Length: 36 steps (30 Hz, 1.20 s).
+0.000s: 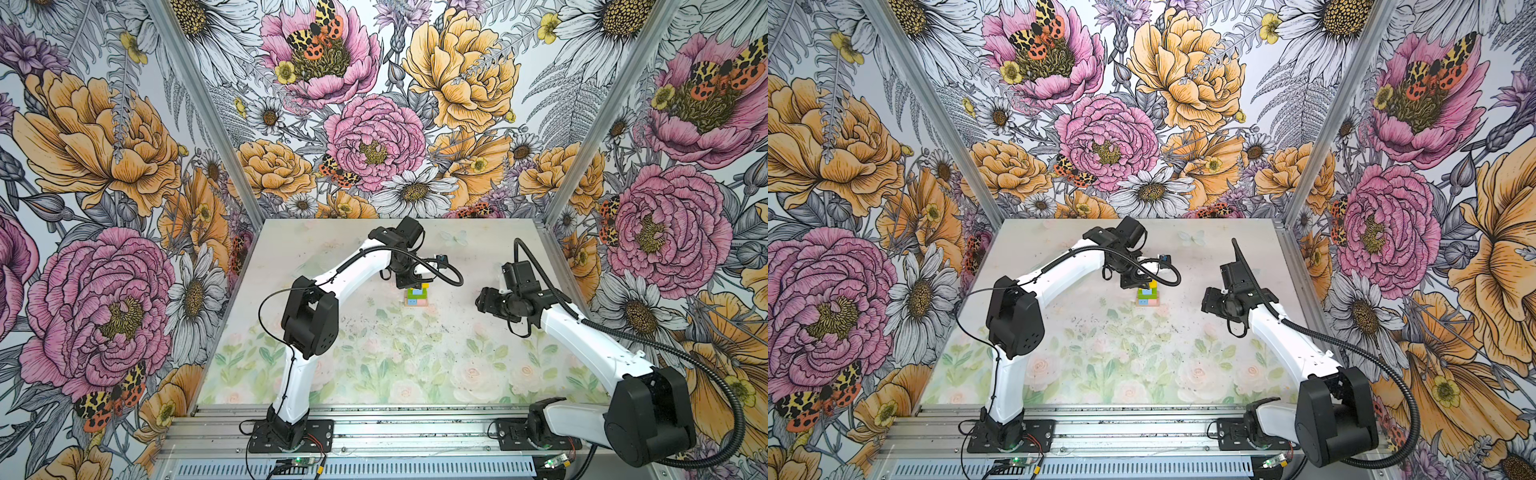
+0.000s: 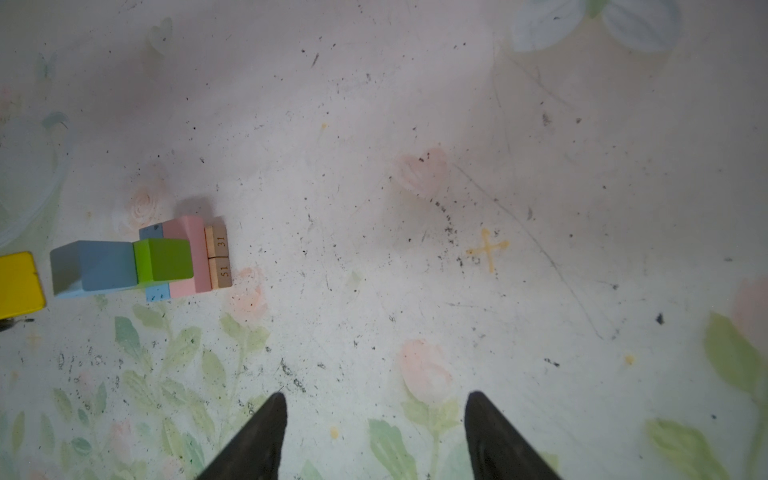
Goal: Build the wood block tower
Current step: 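Position the yellow block above the stack with the left gripper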
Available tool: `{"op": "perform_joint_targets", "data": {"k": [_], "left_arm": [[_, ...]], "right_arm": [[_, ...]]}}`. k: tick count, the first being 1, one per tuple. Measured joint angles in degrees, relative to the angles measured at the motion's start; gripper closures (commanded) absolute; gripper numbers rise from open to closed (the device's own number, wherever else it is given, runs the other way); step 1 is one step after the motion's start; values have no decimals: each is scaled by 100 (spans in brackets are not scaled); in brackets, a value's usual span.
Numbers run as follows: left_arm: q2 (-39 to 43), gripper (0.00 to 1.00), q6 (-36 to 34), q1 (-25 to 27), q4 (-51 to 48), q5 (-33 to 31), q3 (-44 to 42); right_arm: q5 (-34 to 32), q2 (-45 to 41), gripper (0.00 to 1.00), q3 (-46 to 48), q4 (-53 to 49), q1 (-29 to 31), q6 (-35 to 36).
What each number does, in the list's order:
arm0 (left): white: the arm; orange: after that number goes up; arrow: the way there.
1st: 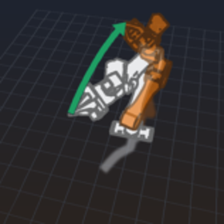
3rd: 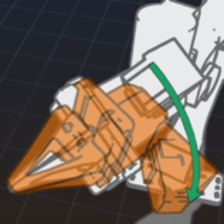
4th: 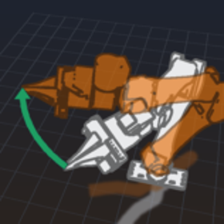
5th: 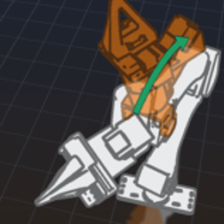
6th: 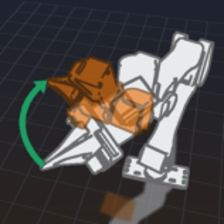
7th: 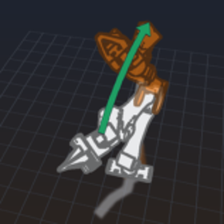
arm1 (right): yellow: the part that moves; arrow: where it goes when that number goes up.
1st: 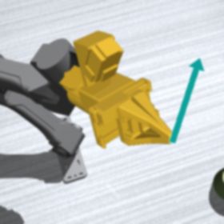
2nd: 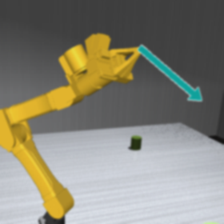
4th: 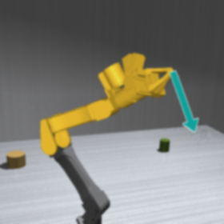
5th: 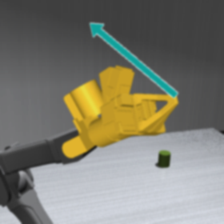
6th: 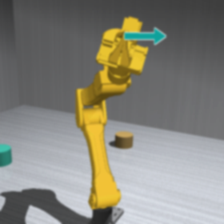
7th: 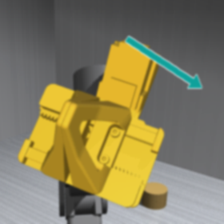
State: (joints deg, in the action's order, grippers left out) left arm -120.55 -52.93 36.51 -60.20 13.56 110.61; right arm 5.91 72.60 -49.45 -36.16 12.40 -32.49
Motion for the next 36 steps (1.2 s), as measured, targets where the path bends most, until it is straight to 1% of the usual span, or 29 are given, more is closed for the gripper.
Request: {"op": "perform_joint_targets", "data": {"k": [17,19,22,30,36], "left_arm": [[-87,92,2,0,-2,-114,15],[-87,89,4,0,0,-118,20],[-87,81,7,0,0,-142,42],[-103,74,44,0,0,-155,42],[-109,64,50,0,0,-195,46]], "right_arm": [[0,28,30,0,0,-2,2],[0,28,30,0,2,-2,0],[0,28,30,0,2,-2,2],[0,28,30,0,2,-11,0],[0,28,30,0,2,-11,0]]}}
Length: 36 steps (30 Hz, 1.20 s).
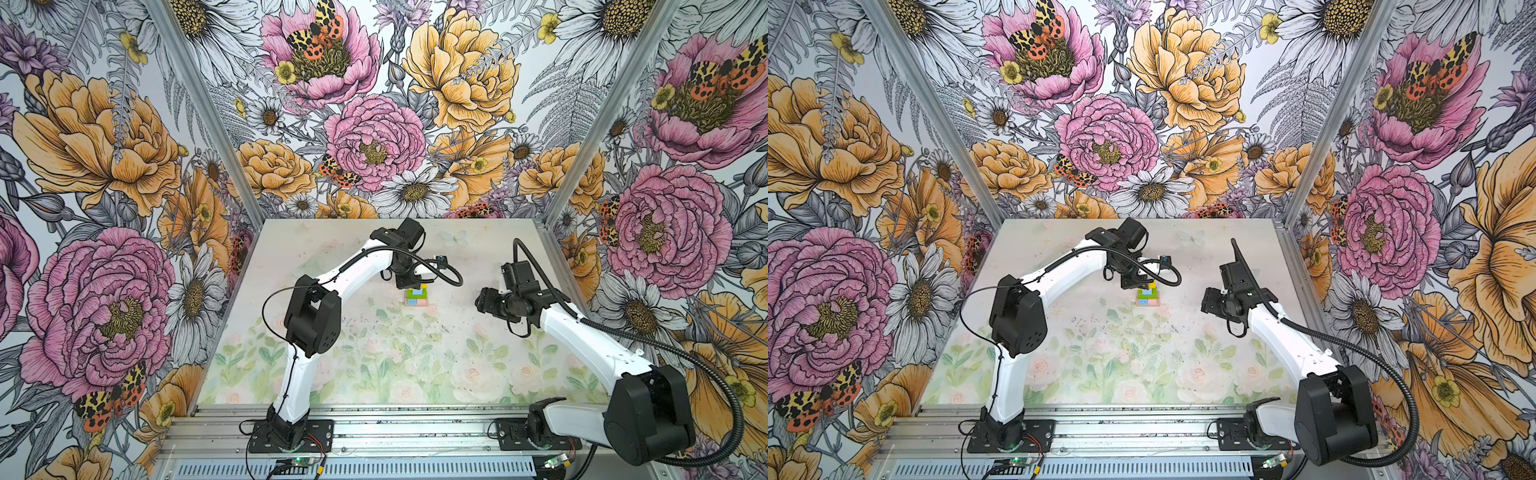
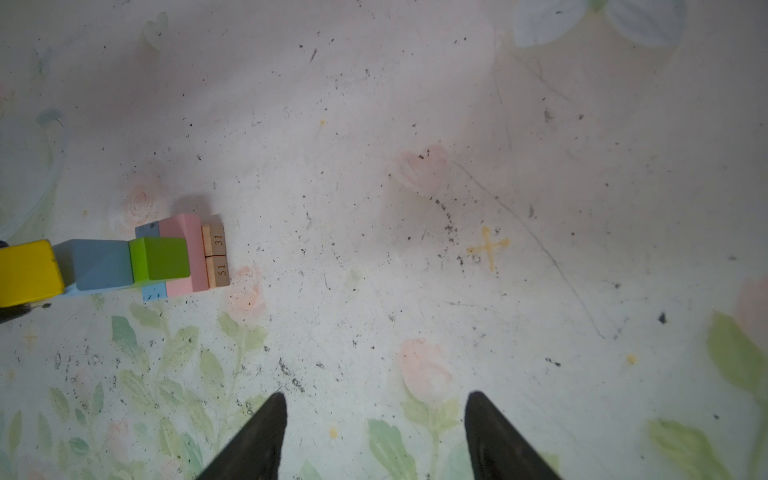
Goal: Build the wood block tower
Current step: 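Position the yellow block above the stack with the left gripper, then lower the yellow block onto the stack and open the left gripper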
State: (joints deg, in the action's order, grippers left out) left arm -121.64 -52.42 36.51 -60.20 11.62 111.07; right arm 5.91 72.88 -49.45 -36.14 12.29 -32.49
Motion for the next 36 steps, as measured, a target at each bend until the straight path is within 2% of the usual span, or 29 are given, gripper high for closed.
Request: {"op": "perform_joint_targets", "data": {"k": [3,11,22,36], "left_arm": [[0,60,11,0,2,-28,2],[0,58,85,0,2,-59,15],[-55,50,151,0,22,-87,219],[70,49,299,0,44,-127,612]], "right_arm": [[0,0,30,0,0,0,0],[0,2,30,0,0,0,0],[2,44,30,0,2,-2,0],[26,35,30,0,0,-2,0]]}}
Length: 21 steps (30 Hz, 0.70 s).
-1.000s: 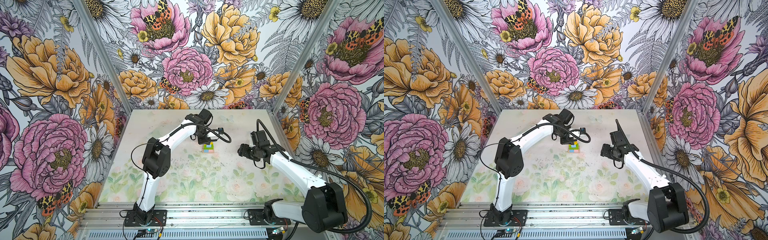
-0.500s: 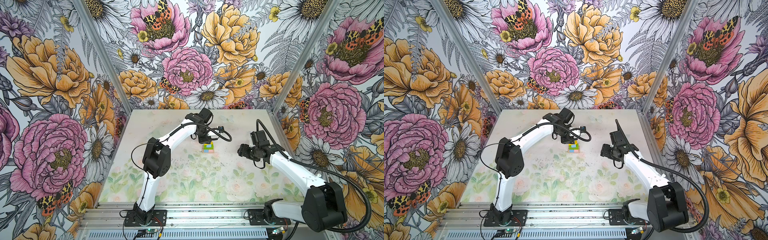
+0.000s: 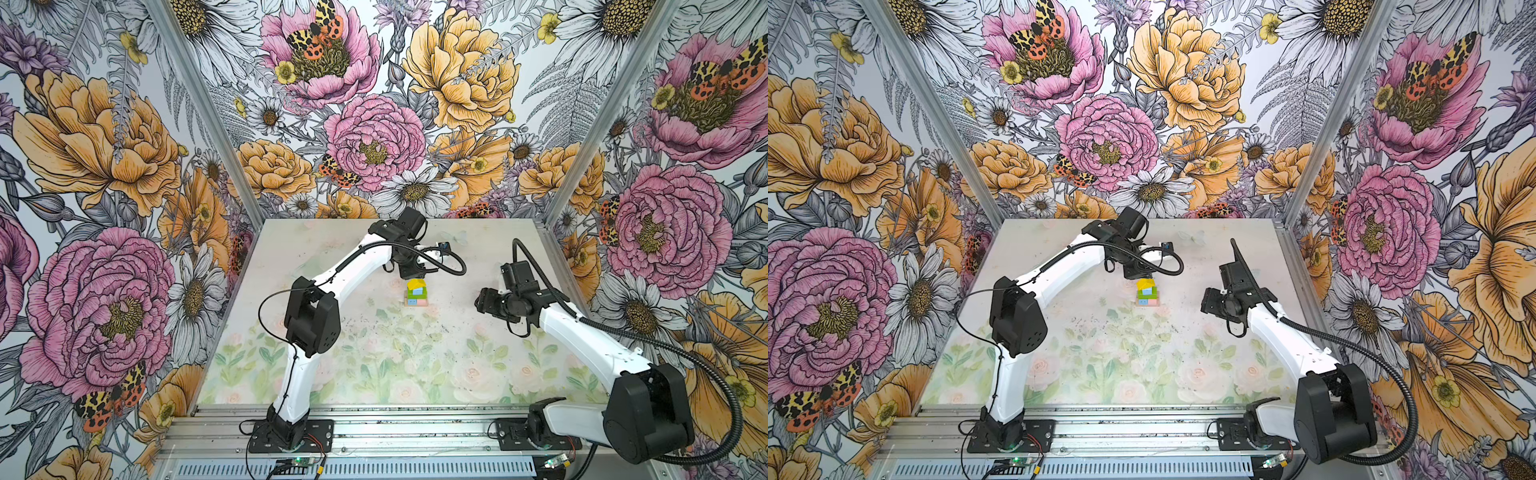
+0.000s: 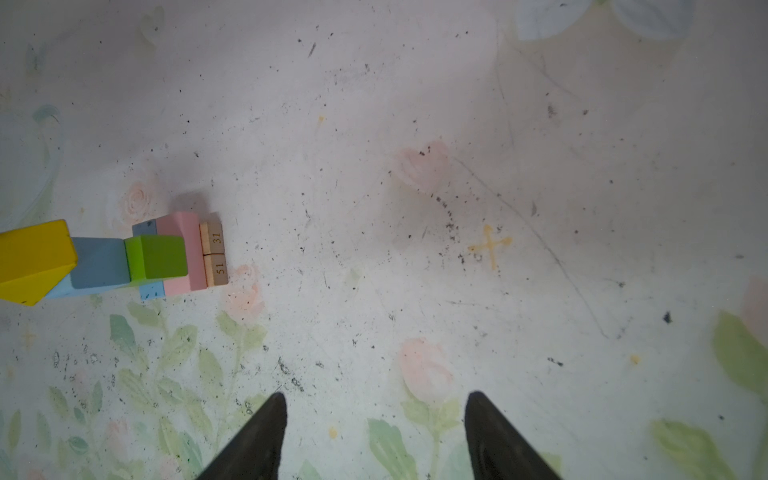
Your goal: Build the wood block tower
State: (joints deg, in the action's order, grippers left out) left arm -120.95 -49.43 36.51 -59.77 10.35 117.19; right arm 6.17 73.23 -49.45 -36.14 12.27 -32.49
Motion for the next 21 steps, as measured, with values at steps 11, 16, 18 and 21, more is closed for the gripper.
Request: {"op": "perform_joint_targets", "data": {"k": [11,16,18,21], "left_arm": [[1088,82,629,-7,15,234,-7],[1668,100,1845,-269,442,640,-98],[2173,100,2636,-522,968,876,-546],[3311,100,3917,-927,2264,1187,-2017]], "right_arm": [[37,-157,43,0,0,0,15],[129,-50,88,-365,-44,0,72],[192,120,100,-710,-22,0,166],[319,448,100,-1196,44,0,227]]}}
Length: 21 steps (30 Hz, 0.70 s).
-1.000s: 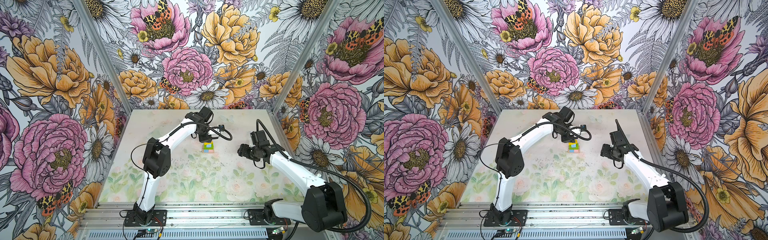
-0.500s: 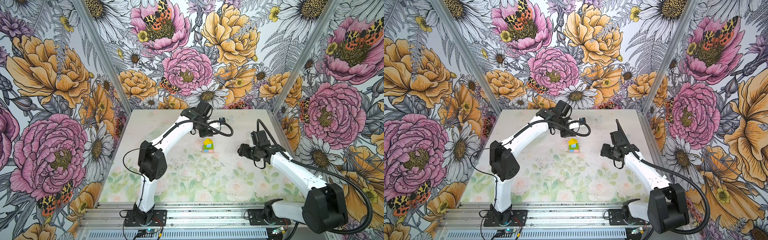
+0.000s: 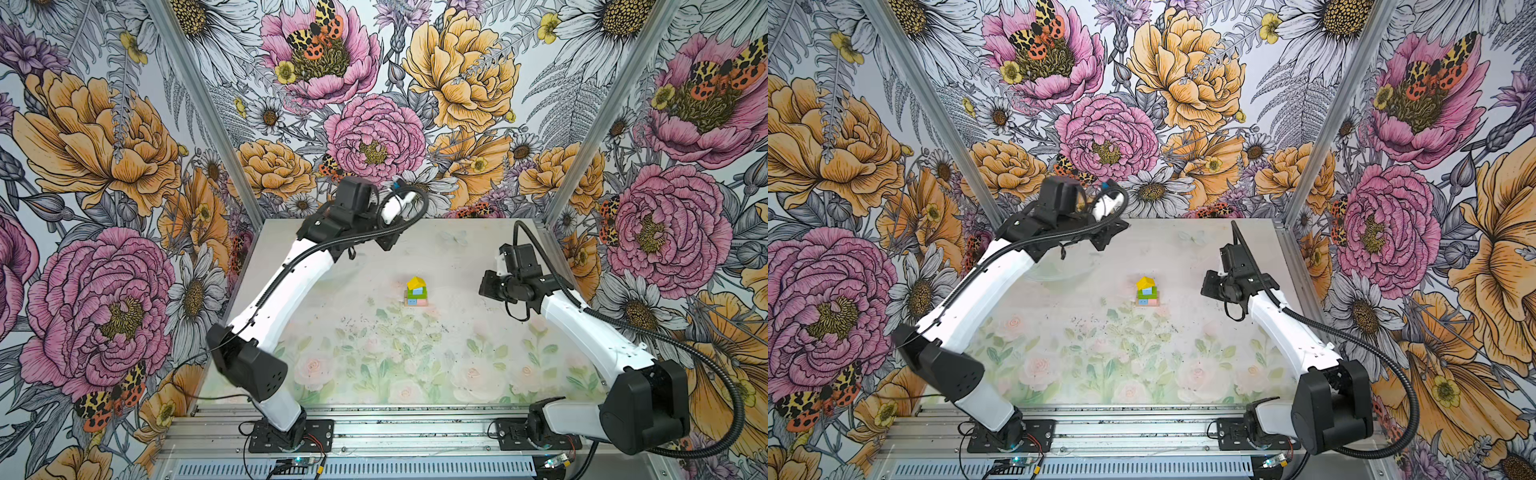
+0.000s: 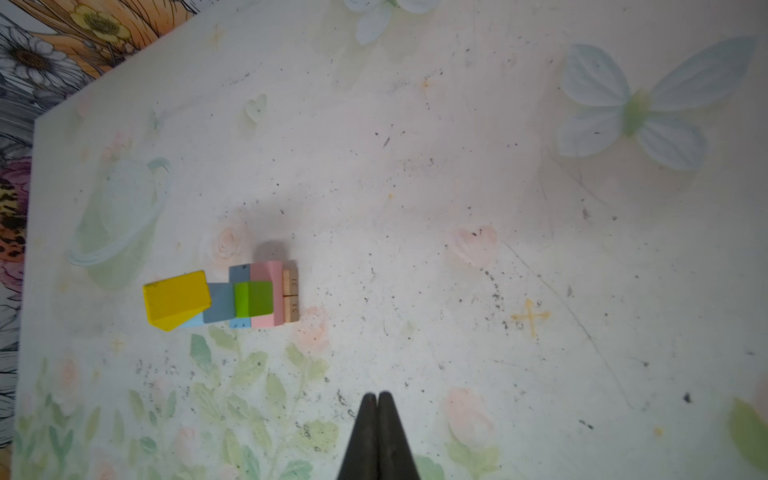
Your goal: Build the wood block tower
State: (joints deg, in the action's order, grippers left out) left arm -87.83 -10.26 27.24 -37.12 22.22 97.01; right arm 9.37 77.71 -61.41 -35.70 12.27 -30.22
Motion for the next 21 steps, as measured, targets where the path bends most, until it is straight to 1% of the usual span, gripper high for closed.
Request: {"op": "perform_joint_targets", "data": {"k": [2,3,5,7,9,12,15,18,21], "left_arm": [[848,100,859,-190,1150,90,-1287],[1281,100,1311,-234,1764,103,-1989],[1919,100,2048,-236,2800,101,-3106],[2308,100,2702,-208,3565,101,-3950],[2444,100,3283,-107,4120,70,-4603],[2352,100,3866,83,4610,-35,-5305],[2188,100,4277,216,4905,-140,-5897],[2052,100,4511,225,5075,-278,-6279],[1897,100,4636,227,5088,-356,-6352]], "right_arm": [[96,262,100,-302,48,0,52],[164,448,100,-483,81,0,83],[282,750,100,-748,140,0,122],[448,1091,100,-1010,197,0,138],[629,1453,100,-1248,275,2,138],[898,1963,100,-1556,415,37,120],[1128,2422,100,-1864,527,127,120],[1318,2872,100,-2260,590,326,122],[1493,3246,100,-2629,649,551,122]]}}
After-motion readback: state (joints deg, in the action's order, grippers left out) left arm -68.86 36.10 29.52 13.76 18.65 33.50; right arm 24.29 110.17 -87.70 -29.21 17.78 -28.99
